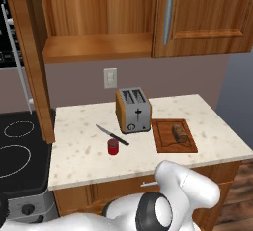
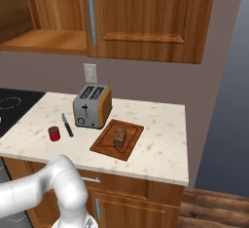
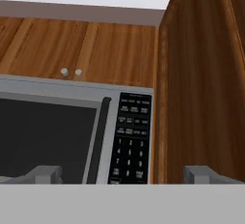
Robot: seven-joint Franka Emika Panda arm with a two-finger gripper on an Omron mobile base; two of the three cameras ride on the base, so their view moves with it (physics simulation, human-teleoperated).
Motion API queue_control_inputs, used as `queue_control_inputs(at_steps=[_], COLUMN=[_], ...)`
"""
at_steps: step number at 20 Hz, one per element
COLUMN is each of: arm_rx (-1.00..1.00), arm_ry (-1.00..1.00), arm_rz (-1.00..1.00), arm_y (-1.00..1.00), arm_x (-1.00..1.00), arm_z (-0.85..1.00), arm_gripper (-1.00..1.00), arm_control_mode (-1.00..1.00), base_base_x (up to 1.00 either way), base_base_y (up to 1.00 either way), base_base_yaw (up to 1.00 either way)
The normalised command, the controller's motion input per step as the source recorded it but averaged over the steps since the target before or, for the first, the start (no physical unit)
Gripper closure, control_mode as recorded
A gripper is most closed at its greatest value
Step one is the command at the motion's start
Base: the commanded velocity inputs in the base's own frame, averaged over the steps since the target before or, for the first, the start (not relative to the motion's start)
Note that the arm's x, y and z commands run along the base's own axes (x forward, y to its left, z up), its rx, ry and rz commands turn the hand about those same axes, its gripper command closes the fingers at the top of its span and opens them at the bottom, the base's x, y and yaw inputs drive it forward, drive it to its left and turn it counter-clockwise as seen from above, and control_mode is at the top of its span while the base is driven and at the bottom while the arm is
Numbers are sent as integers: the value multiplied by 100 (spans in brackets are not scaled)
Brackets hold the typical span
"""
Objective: Pick the bread, place it on the cutting board, pick the jam, place it on the counter, and close the cabinet.
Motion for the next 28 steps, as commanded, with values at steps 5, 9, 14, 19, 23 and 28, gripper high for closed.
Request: queue_control_inputs(at_steps=[5,9,14,19,23,28], arm_rx=[3,1,0,0,0,3], arm_ry=[0,0,0,0,0,0], arm_rz=[-10,-14,-15,-15,-15,-17], arm_y=[3,5,20,29,25,17], arm_x=[14,20,20,14,4,0], arm_z=[0,0,0,-1,-8,-13], arm_gripper=[-100,-100,-100,-100,-100,-100], arm_control_mode=[-100,-100,-100,-100,-100,-100], base_base_x=[0,0,0,0,0,0], base_base_y=[0,0,0,0,0,0], base_base_yaw=[0,0,0,0,0,0])
